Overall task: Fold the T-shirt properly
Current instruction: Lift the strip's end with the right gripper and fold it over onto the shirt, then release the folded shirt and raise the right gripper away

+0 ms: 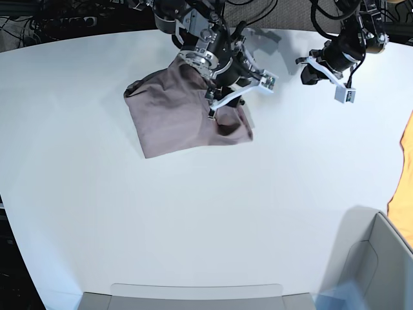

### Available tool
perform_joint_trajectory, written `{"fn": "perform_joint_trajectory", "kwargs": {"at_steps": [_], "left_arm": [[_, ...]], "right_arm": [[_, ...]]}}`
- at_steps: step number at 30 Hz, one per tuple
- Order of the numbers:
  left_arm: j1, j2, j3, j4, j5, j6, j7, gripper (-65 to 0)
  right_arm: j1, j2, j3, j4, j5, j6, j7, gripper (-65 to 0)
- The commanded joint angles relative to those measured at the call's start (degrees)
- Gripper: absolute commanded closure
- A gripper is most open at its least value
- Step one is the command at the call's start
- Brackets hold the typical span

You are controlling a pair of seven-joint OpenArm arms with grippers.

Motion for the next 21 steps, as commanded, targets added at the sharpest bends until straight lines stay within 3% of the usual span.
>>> {"fn": "perform_joint_trajectory", "kwargs": {"at_steps": [1,7,14,17,21], "left_arm": [[0.13,-0.42,-0.44,0.24,-0.92,-0.19,-0.66,0.0],[0.31,-0.59,-0.53,-0.11,-0.92,-0.19,-1.27,0.0],[-0.49,0.02,0.79,4.46,-1.27,-0.54,-1.36,0.0],[-3.39,0.37,5.63,8.24,-1.01,-0.63,-1.36,0.0],[-6.2,0.37,16.35,10.44,-0.92,-0.63,-1.45,0.0]], "right_arm": [[0.27,-0.56,-0.54,1.02,-0.5,-0.37,2.12,-25.9],[0.71,-0.56,0.78,4.89,-0.5,-0.37,5.02,-25.9],[5.72,1.47,17.84,7.35,-0.32,-0.02,3.62,-24.6],[8.53,5.6,24.87,7.17,4.07,-0.02,0.89,-15.5],[10.82,11.22,36.3,5.24,15.5,-0.02,-1.66,0.0]]}}
